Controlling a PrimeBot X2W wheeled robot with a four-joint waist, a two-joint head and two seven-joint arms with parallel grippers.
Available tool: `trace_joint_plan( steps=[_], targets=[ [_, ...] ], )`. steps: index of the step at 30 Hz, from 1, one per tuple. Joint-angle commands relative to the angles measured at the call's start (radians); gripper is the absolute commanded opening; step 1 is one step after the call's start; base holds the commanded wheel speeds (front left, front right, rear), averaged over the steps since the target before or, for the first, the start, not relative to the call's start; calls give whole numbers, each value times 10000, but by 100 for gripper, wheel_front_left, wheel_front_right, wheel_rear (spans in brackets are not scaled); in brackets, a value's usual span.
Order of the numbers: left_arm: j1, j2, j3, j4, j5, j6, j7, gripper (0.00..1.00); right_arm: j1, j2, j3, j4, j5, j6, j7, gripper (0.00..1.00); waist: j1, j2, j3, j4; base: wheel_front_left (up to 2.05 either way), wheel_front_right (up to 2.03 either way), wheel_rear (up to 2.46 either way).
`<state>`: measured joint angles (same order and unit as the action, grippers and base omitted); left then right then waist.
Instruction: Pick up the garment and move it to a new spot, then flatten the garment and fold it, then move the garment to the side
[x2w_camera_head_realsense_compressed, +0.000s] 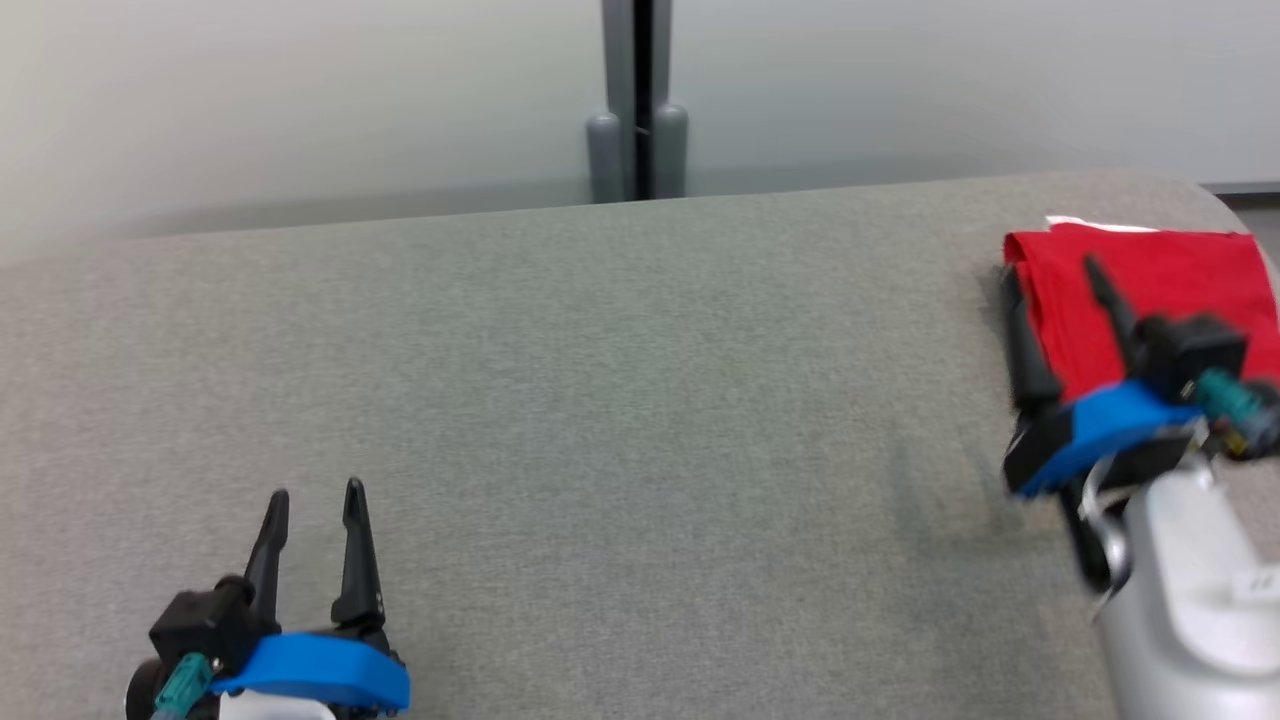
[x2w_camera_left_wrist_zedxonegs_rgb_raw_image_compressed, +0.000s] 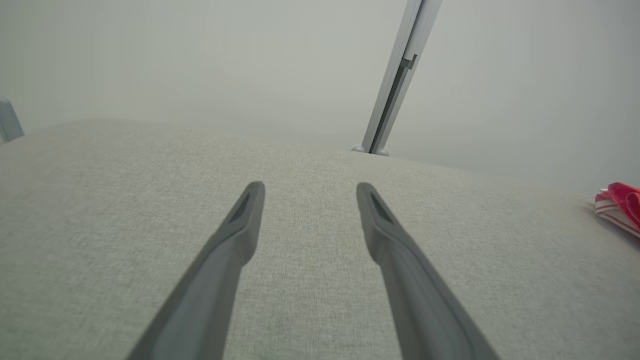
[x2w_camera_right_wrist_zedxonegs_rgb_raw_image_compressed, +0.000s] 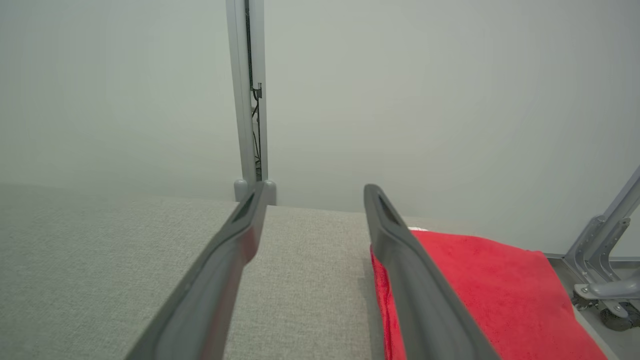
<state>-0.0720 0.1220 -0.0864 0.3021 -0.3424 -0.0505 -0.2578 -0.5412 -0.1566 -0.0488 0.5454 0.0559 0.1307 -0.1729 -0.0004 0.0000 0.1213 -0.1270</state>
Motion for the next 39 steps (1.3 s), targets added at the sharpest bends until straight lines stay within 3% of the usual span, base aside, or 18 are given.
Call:
trace_joint_plan(
  steps=[1, 6, 13, 36, 37, 39],
  targets=[
    [150, -39, 27, 111, -61, -1, -48, 100, 602, 236, 30, -192, -78, -1, -172, 100, 4, 0, -116, 161, 0, 0, 0],
    [851, -241, 106, 438, -234, -55, -73, 100, 3010, 1021, -81, -1232, -475, 1, -700, 100, 4, 0, -559, 684, 0, 0, 0],
    [1219, -440, 127, 222, -220, -166, -80, 100, 4425, 1056, 425, -1794, 507, 1, -902, 100, 4, 0, -764, 896, 0, 0, 0],
    [1206, -592, 301, -272, 299, -361, -83, 100, 4594, 1053, 991, -2149, 990, 1, -935, 100, 4, 0, -694, 922, 0, 0, 0],
    [1319, -612, 336, -294, 269, -336, -38, 0, 4494, 1066, 991, -2109, 976, 0, -884, 0, 4, 0, -692, 922, 0, 0, 0],
    [1320, -635, 352, -248, 243, -358, -13, 0, 4527, 1083, 1014, -1969, 994, 0, -856, 0, 5, 0, -688, 925, 0, 0, 0]
  ],
)
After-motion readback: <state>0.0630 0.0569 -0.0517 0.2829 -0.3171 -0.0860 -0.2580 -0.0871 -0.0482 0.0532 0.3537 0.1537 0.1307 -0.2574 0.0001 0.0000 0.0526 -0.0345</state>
